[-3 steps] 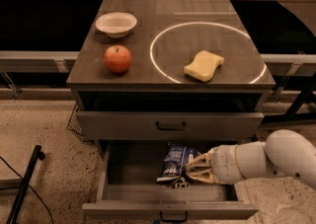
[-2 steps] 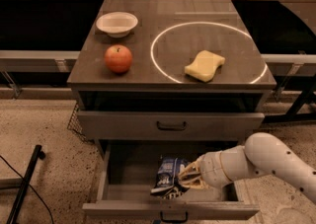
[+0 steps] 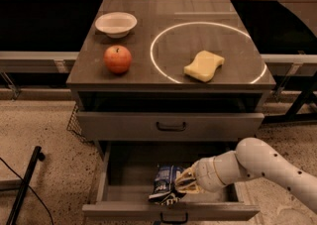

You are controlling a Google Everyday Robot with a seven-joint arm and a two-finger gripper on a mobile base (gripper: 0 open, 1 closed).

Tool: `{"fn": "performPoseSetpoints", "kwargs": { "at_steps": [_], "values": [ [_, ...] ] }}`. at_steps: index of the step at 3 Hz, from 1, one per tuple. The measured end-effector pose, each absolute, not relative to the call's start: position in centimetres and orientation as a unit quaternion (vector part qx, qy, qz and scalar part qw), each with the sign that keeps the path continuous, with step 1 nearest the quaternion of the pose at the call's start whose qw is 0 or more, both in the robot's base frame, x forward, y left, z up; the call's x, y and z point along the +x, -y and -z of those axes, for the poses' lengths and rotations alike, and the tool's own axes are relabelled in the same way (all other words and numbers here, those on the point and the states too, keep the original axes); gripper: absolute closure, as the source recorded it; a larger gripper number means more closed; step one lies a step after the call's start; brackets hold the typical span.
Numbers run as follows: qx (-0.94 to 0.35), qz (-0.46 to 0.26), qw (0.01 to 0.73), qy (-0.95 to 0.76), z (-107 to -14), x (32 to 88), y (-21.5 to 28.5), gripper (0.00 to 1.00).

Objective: Place blue chip bag into middle drawer

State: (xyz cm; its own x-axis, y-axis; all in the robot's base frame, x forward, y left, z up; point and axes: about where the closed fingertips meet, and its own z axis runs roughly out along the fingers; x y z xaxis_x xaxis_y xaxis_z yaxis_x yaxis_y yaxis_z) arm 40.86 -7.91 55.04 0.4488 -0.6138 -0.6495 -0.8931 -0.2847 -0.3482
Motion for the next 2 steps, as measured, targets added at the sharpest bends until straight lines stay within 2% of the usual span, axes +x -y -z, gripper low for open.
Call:
{"fn": "performPoseSetpoints", "kwargs": {
  "at_steps": [2],
  "values": [
    [-0.772, -0.164, 0.37, -0.491, -54.1, 42.5, 7.0, 1.0]
  ]
}}
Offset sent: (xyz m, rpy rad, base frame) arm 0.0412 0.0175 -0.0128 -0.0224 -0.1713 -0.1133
